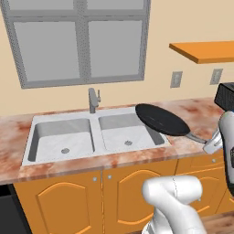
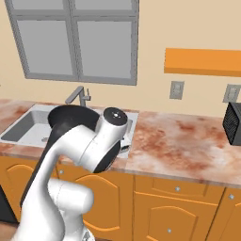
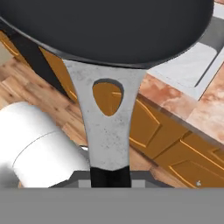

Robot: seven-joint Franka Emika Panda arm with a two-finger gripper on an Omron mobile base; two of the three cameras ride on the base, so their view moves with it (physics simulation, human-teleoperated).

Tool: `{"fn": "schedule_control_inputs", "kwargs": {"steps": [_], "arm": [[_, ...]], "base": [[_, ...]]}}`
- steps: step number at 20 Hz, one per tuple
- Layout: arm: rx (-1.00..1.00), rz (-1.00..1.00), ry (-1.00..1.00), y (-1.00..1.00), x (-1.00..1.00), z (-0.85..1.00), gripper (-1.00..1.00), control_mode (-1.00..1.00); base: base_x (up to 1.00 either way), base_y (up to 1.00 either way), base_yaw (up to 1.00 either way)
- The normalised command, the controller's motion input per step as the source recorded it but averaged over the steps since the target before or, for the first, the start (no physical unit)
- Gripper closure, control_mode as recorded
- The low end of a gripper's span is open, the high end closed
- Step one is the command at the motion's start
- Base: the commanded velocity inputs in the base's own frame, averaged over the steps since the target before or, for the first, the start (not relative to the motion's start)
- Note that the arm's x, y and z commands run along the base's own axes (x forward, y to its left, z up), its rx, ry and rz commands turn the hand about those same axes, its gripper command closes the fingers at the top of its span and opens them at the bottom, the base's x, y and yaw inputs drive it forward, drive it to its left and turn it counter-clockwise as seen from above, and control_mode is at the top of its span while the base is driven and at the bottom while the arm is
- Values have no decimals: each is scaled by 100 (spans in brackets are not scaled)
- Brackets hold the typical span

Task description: Move the pot and pan from the stove into the sink.

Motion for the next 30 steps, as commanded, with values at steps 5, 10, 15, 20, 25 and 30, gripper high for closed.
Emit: {"fn": "schedule_control_inputs", "kwargs": {"steps": [5,10,15,20,25,30], "arm": [[0,-8,10,9,72,0,100,-100],[0,-2,1,3,21,0,100,-100],[-4,0,3,3,3,-7,100,-100],[-11,0,11,15,19,-22,100,-100],[-8,0,5,14,36,-19,100,-100],[-4,0,3,11,56,-11,100,-100]], "base": [[0,0,0],[0,0,0],[0,0,0],[0,0,0],[0,0,0],[0,0,0]]}}
